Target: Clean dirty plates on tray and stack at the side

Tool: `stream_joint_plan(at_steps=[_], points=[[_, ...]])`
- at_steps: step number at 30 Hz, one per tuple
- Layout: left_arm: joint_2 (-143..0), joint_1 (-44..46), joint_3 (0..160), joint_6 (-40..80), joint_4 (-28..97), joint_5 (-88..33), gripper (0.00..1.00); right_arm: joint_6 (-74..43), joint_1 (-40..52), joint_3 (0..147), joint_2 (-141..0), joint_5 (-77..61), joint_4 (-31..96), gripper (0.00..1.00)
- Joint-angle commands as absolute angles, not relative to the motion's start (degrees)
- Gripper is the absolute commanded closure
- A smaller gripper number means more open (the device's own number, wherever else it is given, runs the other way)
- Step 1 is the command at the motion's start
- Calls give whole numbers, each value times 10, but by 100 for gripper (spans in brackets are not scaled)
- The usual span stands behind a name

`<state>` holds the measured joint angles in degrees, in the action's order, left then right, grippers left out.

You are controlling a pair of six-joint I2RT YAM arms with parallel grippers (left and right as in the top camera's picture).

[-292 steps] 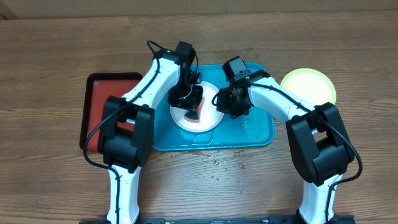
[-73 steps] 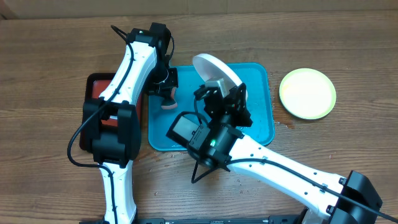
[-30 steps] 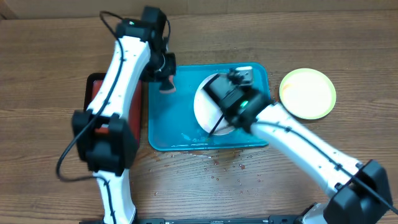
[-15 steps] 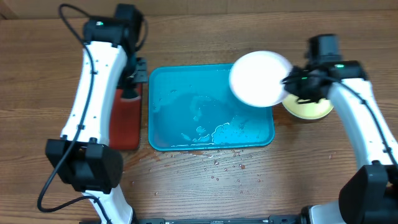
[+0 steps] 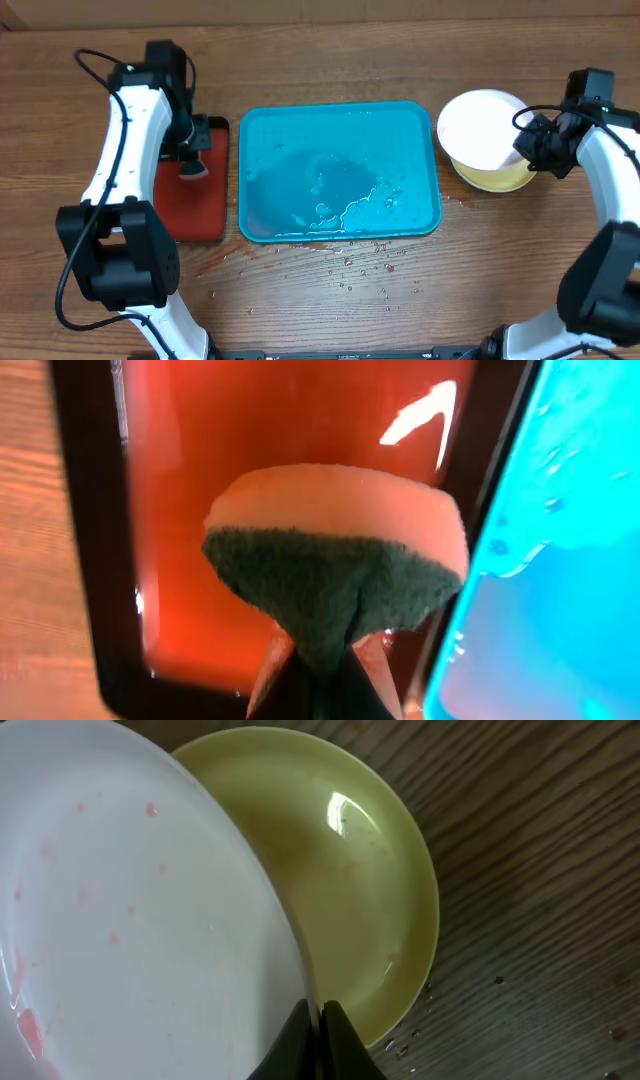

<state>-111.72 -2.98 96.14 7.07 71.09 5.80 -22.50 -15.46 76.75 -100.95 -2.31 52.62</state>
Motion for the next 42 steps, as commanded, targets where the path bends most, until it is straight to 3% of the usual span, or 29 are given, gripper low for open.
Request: stream_joint_plan(at_steps=[1,8,23,24,25,26,33,34,36,42], points=[[-1122,-27,907,-30,663,81,96,-222,-157,764,-1037,-20,519,96],[-1122,-27,845,-25,583,81,96,-227,-161,764,-1072,4,505,96],[-1122,-54,844,19,582,91,94,-240,-186,764,-1123,4,500,95],[-1122,-54,844,19,582,91,92,-240,-186,765,-1123,4,501,89],[-1122,-54,844,19,582,90,87,-240,-186,765,-1123,3,500,77],[-1122,-53,844,19,582,89,82,-240,-186,765,-1123,-1,500,73],[-1121,-52,864,19,585,90,32,-239,-186,813,-1101,-27,540,64],[-1121,-52,873,19,590,90,17,-239,-186,827,-1093,-27,553,64],[-1120,-52,905,20,609,89,0,-237,-185,855,-1077,-27,577,62],[-1120,-52,1021,24,682,80,0,-188,-173,925,-1029,-44,636,52]])
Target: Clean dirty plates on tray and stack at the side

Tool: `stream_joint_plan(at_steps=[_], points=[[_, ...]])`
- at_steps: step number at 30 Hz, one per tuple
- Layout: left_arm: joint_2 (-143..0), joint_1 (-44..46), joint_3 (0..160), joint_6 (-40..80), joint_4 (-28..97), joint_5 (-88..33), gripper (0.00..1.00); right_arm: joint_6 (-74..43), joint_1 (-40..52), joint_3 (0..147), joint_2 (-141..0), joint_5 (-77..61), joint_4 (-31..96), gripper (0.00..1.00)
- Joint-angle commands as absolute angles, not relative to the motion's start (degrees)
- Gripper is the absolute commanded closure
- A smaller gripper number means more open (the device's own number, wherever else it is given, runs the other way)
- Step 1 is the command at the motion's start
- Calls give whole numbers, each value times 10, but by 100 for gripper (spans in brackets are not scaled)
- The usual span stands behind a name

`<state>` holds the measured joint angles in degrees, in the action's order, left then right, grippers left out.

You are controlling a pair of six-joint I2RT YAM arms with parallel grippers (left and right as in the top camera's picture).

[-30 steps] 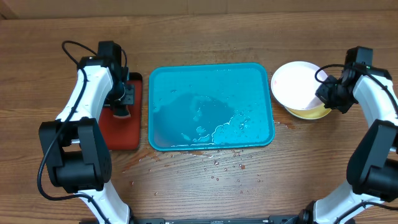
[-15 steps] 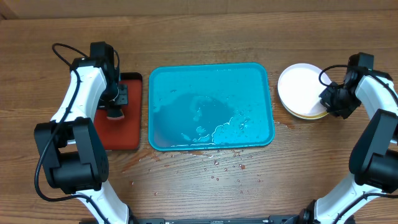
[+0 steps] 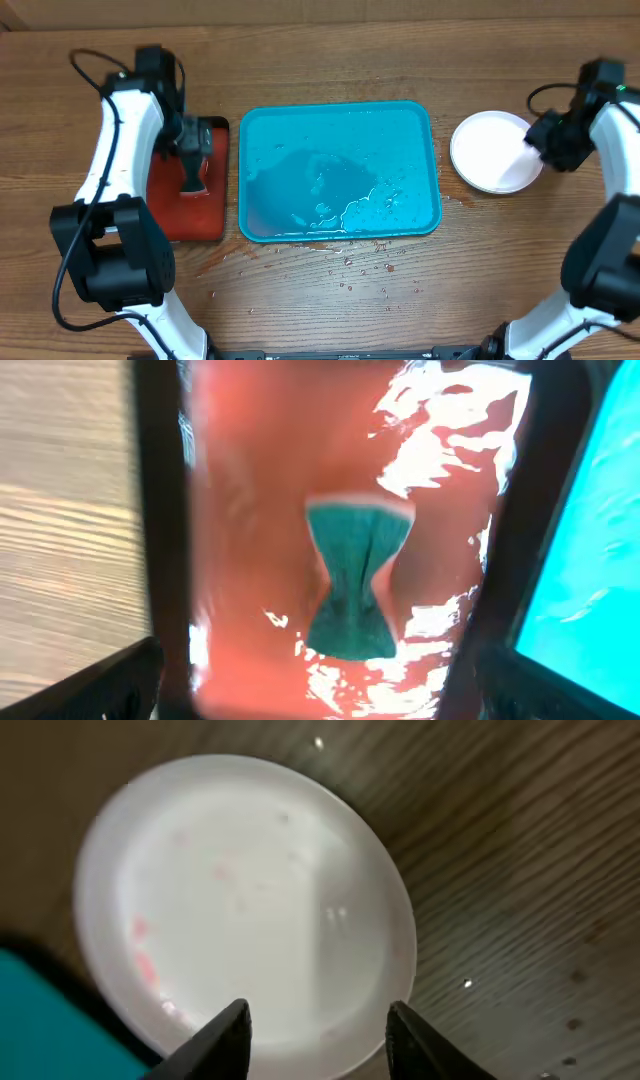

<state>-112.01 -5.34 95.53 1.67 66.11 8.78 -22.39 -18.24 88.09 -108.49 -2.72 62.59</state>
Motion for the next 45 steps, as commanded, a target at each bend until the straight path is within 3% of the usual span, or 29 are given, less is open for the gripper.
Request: stream_joint_plan(at_steps=[1,11,16,22,23,34,45], points=[[-1120,-52,1039,24,691,78,0,-173,-168,928,-1021,-62,636,50],[-1121,-52,1062,23,714,75,0,-147,-94,928,-961,-100,657,48],[-1121,-52,1062,24,713,74,0,-147,-67,928,-886,-100,668,38],[-1121,-52,1062,24,713,74,0,-150,-61,928,-776,-102,683,15],[-1121,-52,1062,24,713,74,0,-150,-61,928,-757,-102,683,0],[-1121,-52,1062,23,713,74,0,-150,-61,927,-595,-327,683,0],[-1121,-52,1062,23,713,74,0,-147,-61,926,-571,-239,721,0]])
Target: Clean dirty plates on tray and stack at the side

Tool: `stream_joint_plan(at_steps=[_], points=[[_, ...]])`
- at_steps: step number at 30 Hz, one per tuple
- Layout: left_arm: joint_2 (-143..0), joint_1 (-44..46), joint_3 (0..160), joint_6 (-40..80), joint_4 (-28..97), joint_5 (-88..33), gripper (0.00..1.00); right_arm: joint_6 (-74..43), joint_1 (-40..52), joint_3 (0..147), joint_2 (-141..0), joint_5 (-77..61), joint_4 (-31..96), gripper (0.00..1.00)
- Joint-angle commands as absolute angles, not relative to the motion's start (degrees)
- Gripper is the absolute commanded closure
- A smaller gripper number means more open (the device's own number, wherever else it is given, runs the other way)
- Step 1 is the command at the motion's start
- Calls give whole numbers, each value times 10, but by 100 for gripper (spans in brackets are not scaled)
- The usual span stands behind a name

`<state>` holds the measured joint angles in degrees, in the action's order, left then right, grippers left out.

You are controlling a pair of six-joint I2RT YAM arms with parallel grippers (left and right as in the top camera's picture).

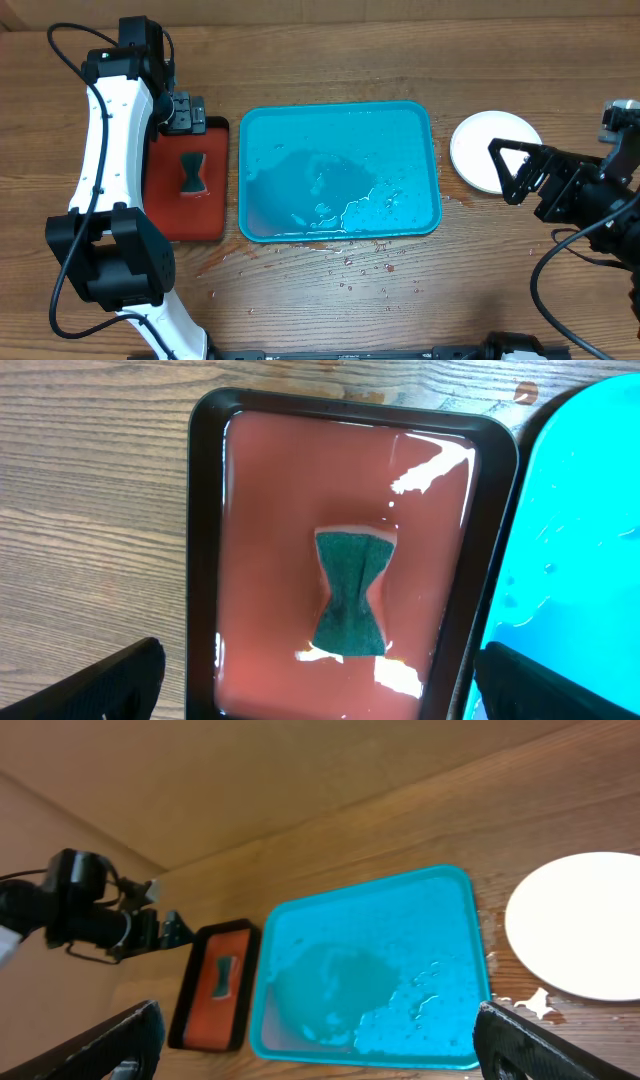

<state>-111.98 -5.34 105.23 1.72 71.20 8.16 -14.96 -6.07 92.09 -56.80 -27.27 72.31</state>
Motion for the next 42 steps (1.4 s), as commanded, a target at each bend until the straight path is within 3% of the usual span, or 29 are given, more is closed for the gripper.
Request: stream_joint_plan(at_steps=[1,5,10,17,26,34,42], points=[[-1121,-52,1062,24,713,74,0,-147,-61,926,-572,-228,721,0],[-1121,-52,1062,23,713,74,0,-146,-62,906,-577,-210,682,0],[-1121,-51,1062,24,713,74,0,-110,-62,816,-554,-222,541,0],[-1121,-51,1062,23,713,74,0,-70,-62,535,-426,-245,270,0],[-1121,-51,1062,23,713,74,0,-70,-61,177,-191,-245,30,0],[-1121,-52,1062,24,713,74,0,-72,-60,23,-42,-245,-26,0],[-1121,-52,1062,23,713,75,0,-72,-56,4,-1,-236,-27,0]])
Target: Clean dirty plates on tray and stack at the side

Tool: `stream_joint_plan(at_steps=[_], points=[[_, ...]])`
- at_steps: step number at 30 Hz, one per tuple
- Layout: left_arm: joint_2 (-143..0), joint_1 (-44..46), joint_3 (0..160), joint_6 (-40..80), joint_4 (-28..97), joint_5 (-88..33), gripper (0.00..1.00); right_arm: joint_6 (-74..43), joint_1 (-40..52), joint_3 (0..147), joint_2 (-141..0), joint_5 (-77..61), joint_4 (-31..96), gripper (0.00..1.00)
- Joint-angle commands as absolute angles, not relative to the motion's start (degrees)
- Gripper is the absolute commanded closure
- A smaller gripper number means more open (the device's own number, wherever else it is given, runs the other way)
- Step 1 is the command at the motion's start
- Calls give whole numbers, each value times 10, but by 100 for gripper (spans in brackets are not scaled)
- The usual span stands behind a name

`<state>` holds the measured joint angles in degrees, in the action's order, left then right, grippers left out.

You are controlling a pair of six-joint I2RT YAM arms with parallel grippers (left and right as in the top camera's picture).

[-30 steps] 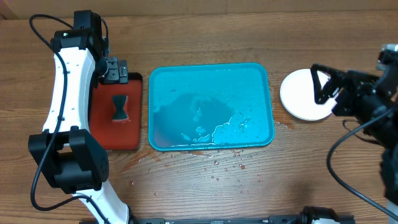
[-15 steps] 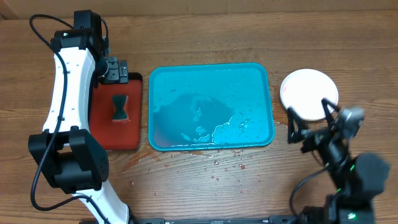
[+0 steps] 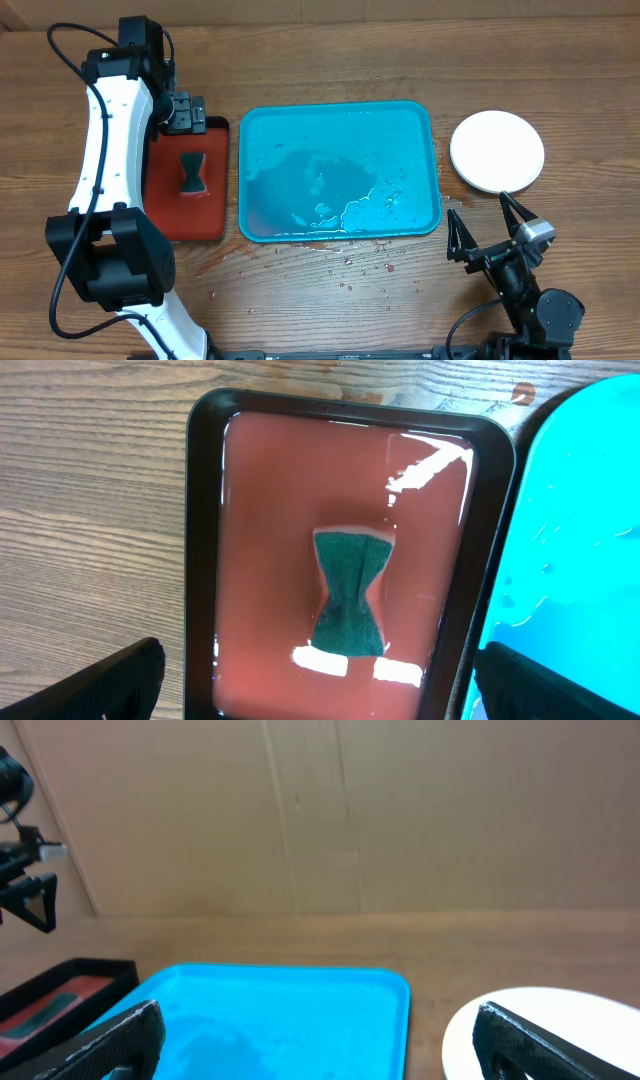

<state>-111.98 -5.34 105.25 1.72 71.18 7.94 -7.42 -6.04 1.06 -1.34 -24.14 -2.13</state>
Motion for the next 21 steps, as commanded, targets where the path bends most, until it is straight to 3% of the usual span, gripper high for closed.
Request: stream_joint_plan(at_steps=[1,8,21], points=[[-1121,-52,1062,24,713,74,0,-72,-55,4,-1,-236,-27,0],[-1121,-52,1062,24,713,74,0,-72,-55,4,-2,-236,33,0],[-1121,-52,1062,23,713,74,0,-72,-55,5,-3,-236,31,0]])
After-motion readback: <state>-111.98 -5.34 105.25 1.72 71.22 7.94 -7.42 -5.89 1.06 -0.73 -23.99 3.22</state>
